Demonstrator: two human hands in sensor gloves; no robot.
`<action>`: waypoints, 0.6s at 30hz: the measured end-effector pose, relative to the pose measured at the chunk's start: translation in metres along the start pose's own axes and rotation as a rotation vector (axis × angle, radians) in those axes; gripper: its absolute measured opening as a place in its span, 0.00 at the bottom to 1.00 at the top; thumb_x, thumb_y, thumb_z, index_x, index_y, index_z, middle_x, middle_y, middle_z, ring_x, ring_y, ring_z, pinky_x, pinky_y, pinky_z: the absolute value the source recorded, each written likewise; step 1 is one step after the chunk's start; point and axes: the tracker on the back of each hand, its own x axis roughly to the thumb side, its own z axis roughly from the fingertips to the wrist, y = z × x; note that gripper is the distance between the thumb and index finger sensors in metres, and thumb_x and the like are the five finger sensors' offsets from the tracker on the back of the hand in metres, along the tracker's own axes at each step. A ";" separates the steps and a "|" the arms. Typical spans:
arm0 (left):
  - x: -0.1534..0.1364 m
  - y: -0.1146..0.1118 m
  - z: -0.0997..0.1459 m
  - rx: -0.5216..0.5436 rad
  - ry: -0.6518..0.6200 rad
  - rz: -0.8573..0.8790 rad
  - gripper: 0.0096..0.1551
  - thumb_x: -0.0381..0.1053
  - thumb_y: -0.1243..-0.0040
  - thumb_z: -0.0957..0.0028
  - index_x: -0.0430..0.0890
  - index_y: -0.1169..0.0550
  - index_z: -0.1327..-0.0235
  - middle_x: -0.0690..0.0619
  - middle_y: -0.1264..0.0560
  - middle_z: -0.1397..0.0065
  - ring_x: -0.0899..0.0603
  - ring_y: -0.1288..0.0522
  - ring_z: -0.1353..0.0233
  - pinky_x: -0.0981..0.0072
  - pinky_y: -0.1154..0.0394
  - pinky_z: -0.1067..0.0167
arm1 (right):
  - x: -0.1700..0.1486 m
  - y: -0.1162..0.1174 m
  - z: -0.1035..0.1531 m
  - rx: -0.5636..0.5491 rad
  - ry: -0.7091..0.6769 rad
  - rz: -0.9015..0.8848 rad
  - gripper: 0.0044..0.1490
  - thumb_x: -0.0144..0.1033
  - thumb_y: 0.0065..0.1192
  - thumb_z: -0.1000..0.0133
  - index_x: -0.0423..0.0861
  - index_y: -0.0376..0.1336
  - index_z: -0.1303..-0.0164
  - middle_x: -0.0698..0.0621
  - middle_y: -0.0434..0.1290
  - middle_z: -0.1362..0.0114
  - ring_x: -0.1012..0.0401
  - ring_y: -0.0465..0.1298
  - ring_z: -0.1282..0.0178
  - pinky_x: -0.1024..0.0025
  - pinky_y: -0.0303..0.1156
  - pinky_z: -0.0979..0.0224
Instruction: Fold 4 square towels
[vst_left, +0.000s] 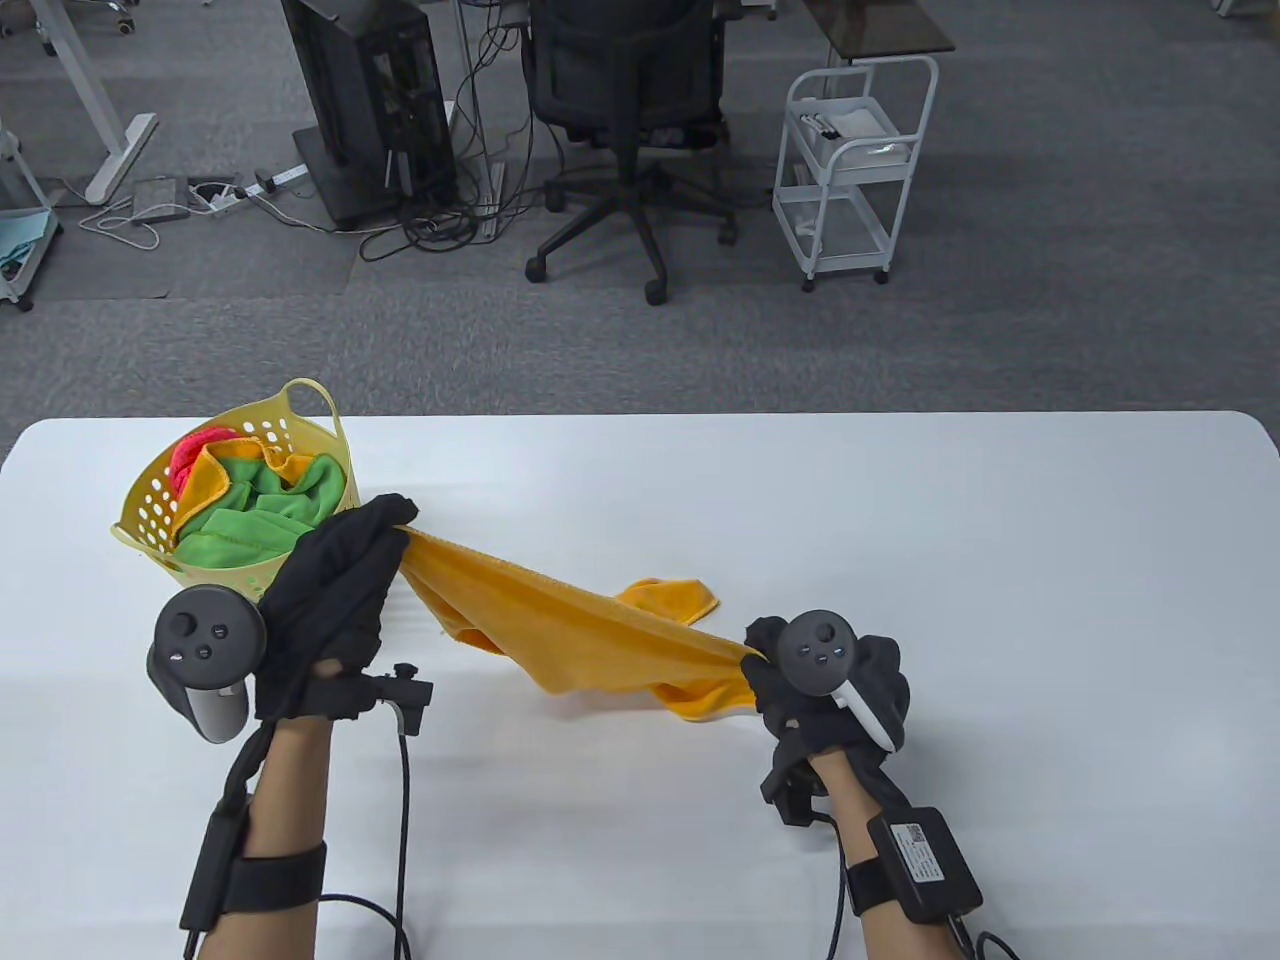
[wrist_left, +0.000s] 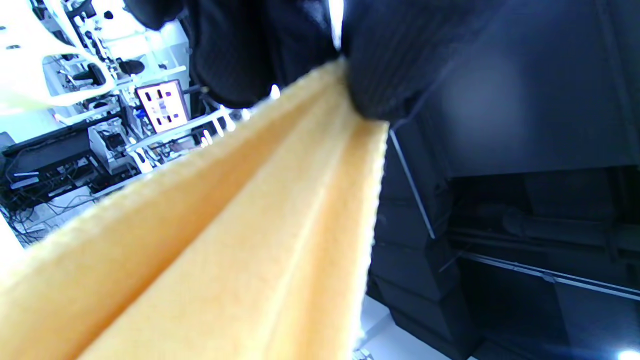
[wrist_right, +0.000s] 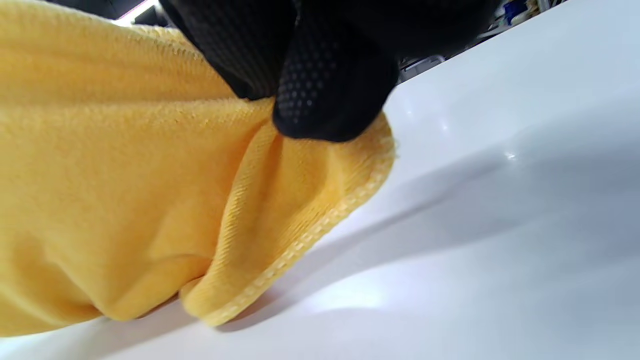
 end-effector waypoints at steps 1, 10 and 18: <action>-0.001 0.001 0.000 0.005 0.005 0.000 0.18 0.51 0.34 0.38 0.55 0.16 0.37 0.50 0.19 0.37 0.33 0.25 0.33 0.33 0.41 0.26 | -0.002 -0.001 0.000 0.004 -0.011 -0.019 0.28 0.32 0.72 0.38 0.42 0.64 0.28 0.45 0.78 0.33 0.60 0.84 0.54 0.70 0.78 0.54; -0.008 0.005 0.002 0.039 0.032 -0.010 0.18 0.51 0.34 0.38 0.55 0.16 0.37 0.50 0.19 0.37 0.33 0.25 0.33 0.33 0.41 0.26 | -0.017 -0.018 0.001 0.133 -0.098 -0.040 0.27 0.31 0.70 0.36 0.43 0.65 0.28 0.44 0.76 0.32 0.60 0.83 0.57 0.71 0.78 0.57; -0.010 0.002 0.002 0.041 0.039 -0.048 0.18 0.51 0.34 0.38 0.55 0.16 0.37 0.50 0.19 0.38 0.33 0.25 0.33 0.33 0.41 0.26 | -0.024 -0.025 0.003 0.071 -0.018 0.179 0.29 0.43 0.65 0.37 0.38 0.66 0.33 0.48 0.83 0.48 0.61 0.84 0.70 0.72 0.78 0.68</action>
